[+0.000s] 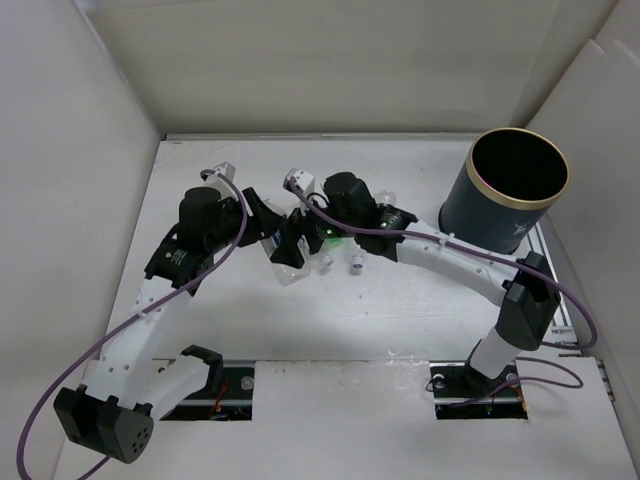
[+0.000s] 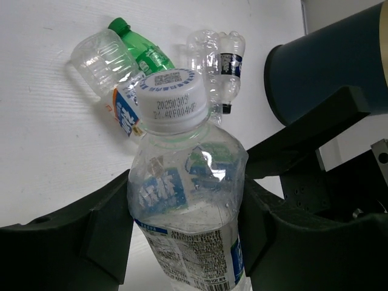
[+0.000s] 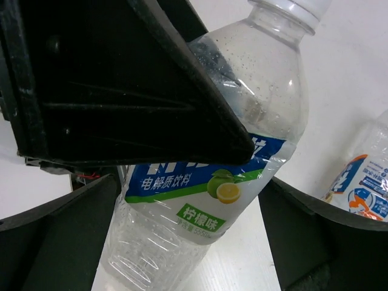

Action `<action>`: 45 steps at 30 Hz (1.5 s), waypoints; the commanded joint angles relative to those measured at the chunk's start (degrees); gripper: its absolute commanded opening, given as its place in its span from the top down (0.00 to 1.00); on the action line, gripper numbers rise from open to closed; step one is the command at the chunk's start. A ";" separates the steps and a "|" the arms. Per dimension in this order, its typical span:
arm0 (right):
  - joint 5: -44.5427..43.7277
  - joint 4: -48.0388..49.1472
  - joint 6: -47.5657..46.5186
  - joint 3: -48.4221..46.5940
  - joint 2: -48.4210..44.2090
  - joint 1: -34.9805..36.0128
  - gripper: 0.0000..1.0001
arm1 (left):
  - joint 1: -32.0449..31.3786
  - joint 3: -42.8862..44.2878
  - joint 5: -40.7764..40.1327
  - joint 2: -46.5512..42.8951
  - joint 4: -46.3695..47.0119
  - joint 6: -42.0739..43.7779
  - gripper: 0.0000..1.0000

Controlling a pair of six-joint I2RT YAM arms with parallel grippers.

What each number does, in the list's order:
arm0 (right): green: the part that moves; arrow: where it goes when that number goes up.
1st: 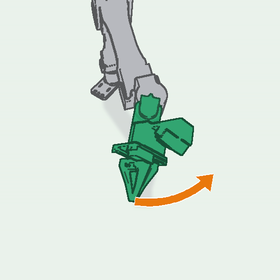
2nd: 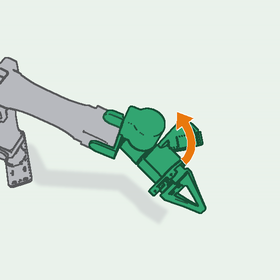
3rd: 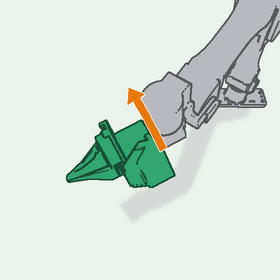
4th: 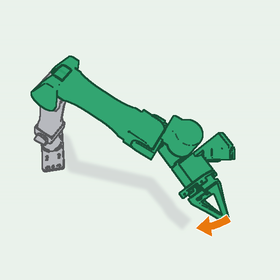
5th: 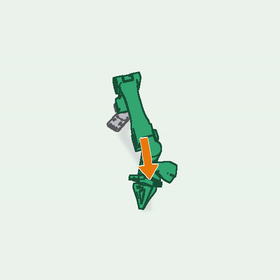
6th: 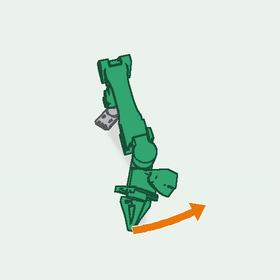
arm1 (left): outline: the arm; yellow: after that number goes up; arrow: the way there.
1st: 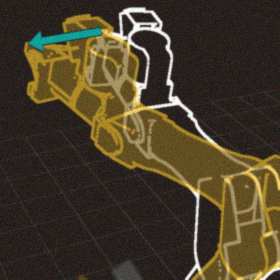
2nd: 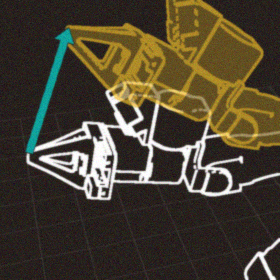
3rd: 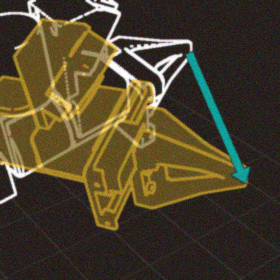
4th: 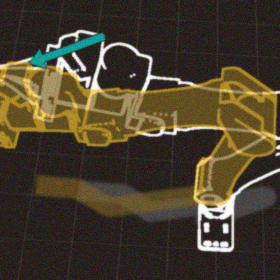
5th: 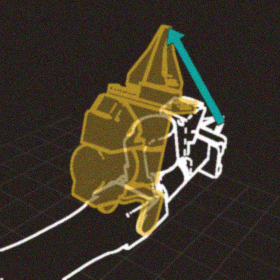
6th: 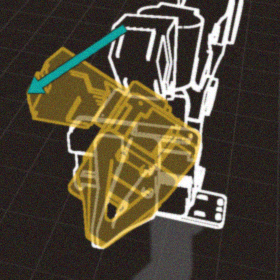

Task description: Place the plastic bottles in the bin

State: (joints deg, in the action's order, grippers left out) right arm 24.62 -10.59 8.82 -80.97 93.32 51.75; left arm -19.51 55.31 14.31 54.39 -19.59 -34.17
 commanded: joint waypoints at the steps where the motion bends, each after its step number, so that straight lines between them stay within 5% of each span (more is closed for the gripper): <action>1: -0.88 4.87 1.37 -2.97 1.42 2.30 0.00 | -0.27 3.14 2.14 -1.57 2.90 0.51 1.00; 6: -5.10 5.57 4.01 -2.44 2.66 3.45 0.06 | -0.27 4.19 1.43 -2.09 3.69 -0.80 1.00; 7: -7.46 5.58 4.71 -2.44 2.66 3.45 0.14 | -0.27 4.19 0.90 -2.10 3.69 -0.81 1.00; 9: -8.88 6.37 6.38 -1.82 2.66 3.45 0.50 | -0.27 4.90 0.38 -2.10 4.21 -1.42 1.00; 10: -8.89 6.37 6.91 -1.82 2.66 3.45 0.54 | -0.27 4.90 -0.32 -2.10 4.21 -1.42 1.00; 11: -8.28 6.37 7.44 -1.82 3.27 3.45 0.45 | -0.27 5.42 -0.33 -2.10 4.74 -2.03 1.00; 14: -6.87 6.37 7.97 -1.30 4.59 3.45 0.45 | -0.27 6.03 -0.95 -2.62 6.05 -3.26 1.00; 16: -6.08 6.90 8.58 -1.30 5.20 3.45 0.80 | -0.27 6.04 -0.95 -2.62 6.59 -3.88 1.00; 18: -7.82 6.90 9.19 -0.77 5.21 3.45 1.00 | -0.27 6.83 -0.25 -2.62 7.20 -3.88 1.00; 19: -8.53 6.90 9.89 -0.77 5.21 3.45 1.00 | -0.27 7.53 -0.24 -2.01 7.20 -3.88 0.98; 20: -9.15 7.42 9.90 -0.25 5.21 3.45 1.00 | -0.27 8.05 -0.24 -2.01 7.20 -4.41 0.81; 24: -9.07 7.95 10.43 0.29 5.21 3.45 1.00 | -0.27 8.06 -0.76 -1.48 8.69 -4.93 0.55; 26: -9.07 8.56 10.96 0.89 4.69 3.45 1.00 | -0.27 8.06 -0.77 -1.48 9.83 -5.63 0.24; 27: -9.07 8.57 10.96 1.42 4.68 3.45 1.00 | -0.27 8.06 -0.77 -1.48 10.88 -6.16 0.00; 45: -19.60 12.52 15.44 7.13 -3.84 -2.96 1.00 | -0.27 13.16 -9.18 0.81 5.63 -7.31 0.00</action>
State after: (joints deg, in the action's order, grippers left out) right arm 8.27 -2.24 22.76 -74.37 94.89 50.52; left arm -19.55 67.02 8.43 56.97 -14.68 -41.01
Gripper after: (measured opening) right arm 0.655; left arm 0.997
